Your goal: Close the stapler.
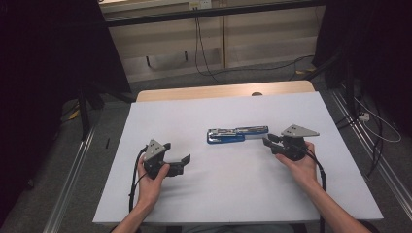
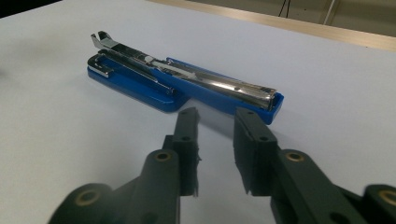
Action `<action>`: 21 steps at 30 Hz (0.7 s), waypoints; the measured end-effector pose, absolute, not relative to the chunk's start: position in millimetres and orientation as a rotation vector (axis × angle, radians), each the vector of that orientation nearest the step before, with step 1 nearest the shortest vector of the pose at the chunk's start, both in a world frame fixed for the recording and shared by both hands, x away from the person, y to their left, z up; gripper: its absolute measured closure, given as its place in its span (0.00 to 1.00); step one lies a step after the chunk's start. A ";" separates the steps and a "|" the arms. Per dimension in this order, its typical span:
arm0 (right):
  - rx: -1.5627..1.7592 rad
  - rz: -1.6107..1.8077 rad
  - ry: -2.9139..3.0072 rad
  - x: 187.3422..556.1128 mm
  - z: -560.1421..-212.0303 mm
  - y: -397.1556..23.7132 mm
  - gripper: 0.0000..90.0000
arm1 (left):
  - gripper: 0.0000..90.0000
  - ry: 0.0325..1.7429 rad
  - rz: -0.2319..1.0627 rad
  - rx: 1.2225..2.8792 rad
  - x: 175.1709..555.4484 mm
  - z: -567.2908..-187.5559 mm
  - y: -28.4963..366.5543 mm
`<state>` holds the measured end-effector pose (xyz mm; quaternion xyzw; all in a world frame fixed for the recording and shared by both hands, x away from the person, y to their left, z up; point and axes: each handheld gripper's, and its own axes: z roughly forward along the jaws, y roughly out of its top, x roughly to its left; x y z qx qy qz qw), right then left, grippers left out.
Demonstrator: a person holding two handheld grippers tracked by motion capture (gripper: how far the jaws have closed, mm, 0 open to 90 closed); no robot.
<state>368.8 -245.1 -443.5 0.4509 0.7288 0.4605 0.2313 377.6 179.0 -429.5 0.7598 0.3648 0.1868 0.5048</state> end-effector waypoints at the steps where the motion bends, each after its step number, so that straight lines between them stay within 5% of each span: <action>1: 1.239 1.265 2.005 368.9 -443.4 -245.1 0.88 | 0.08 0.867 0.449 1.830 380.9 -429.3 176.9; 5: 1.240 1.290 2.007 369.3 -443.8 -246.9 1.00 | 0.08 0.851 0.451 1.824 391.4 -427.9 164.5; 21: 1.238 1.295 2.005 371.2 -443.4 -250.8 1.00 | 0.24 0.809 0.346 1.863 425.6 -421.0 125.4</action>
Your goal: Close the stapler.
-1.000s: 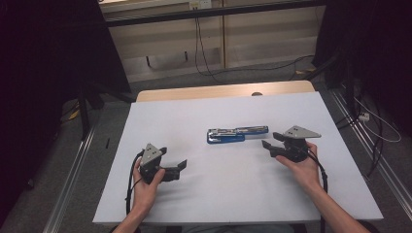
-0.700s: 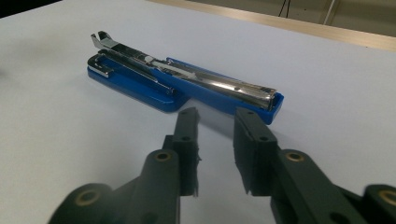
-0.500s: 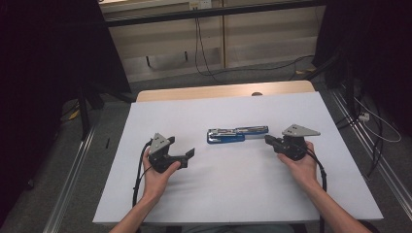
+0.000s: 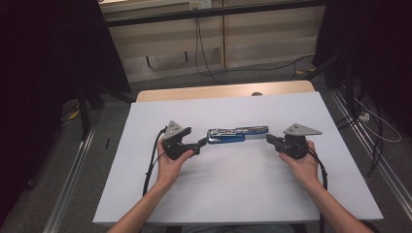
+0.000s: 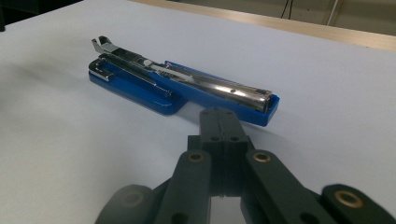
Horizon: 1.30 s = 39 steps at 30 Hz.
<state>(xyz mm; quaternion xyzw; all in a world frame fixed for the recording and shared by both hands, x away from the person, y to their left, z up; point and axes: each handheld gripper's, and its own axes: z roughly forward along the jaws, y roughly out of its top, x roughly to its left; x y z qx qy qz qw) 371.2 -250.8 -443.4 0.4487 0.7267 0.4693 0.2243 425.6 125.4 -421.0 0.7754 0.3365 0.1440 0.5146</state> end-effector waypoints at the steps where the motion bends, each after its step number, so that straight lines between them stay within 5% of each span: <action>1: 1.234 1.291 2.006 371.3 -443.4 -250.9 1.00 | 0.24 0.806 0.343 1.869 427.3 -421.5 124.1; 31: 1.235 1.252 2.042 389.9 -443.8 -241.4 1.00 | 0.99 0.741 0.275 1.984 454.4 -427.1 80.9; 39: 1.224 1.236 2.057 391.2 -446.9 -240.4 1.00 | 1.00 0.733 0.281 2.023 450.9 -433.6 79.6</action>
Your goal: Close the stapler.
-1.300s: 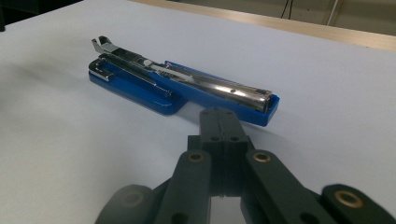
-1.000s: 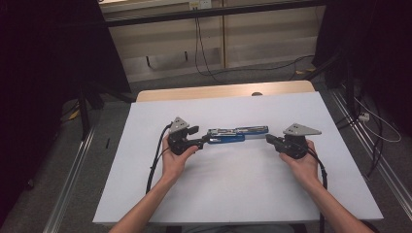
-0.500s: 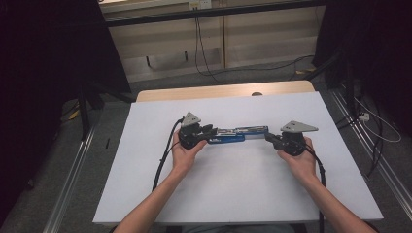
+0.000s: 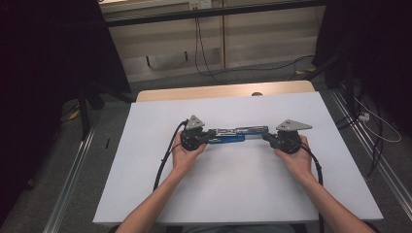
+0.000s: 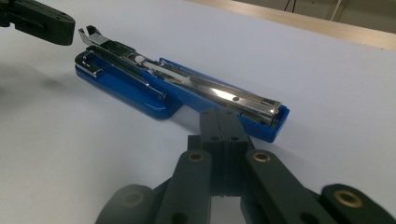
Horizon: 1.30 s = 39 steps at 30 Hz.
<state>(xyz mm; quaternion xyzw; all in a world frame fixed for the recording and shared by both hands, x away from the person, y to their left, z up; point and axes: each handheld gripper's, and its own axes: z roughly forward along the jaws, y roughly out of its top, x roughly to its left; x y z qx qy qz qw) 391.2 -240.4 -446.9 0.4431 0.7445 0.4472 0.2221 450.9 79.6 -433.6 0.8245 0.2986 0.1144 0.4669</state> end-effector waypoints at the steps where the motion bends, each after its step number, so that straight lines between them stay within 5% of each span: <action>1: 1.225 1.226 2.061 391.5 -447.7 -240.8 1.00 | 1.00 0.732 0.282 2.024 451.2 -434.1 79.2; 39: 1.274 1.006 2.208 405.6 -458.7 -241.4 1.00 | 1.00 0.755 0.312 2.093 457.2 -449.2 75.8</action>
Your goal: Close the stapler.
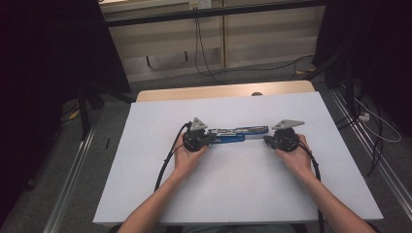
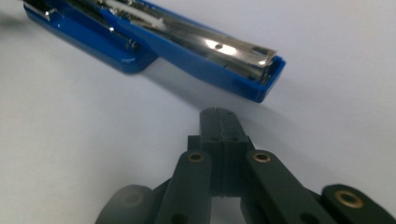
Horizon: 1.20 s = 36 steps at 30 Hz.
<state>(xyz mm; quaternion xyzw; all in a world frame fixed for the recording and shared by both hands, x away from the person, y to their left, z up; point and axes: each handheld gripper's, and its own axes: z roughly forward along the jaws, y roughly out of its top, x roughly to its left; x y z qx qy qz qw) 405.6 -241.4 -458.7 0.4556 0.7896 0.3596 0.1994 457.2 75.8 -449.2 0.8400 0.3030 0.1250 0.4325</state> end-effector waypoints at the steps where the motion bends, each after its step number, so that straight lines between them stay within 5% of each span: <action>1: 1.268 0.998 2.208 405.4 -458.6 -240.3 1.00 | 1.00 0.758 0.311 2.094 456.8 -449.1 75.2; 36: 1.323 1.017 2.195 420.2 -458.8 -236.9 1.00 | 1.00 0.741 0.320 2.097 456.4 -449.6 75.4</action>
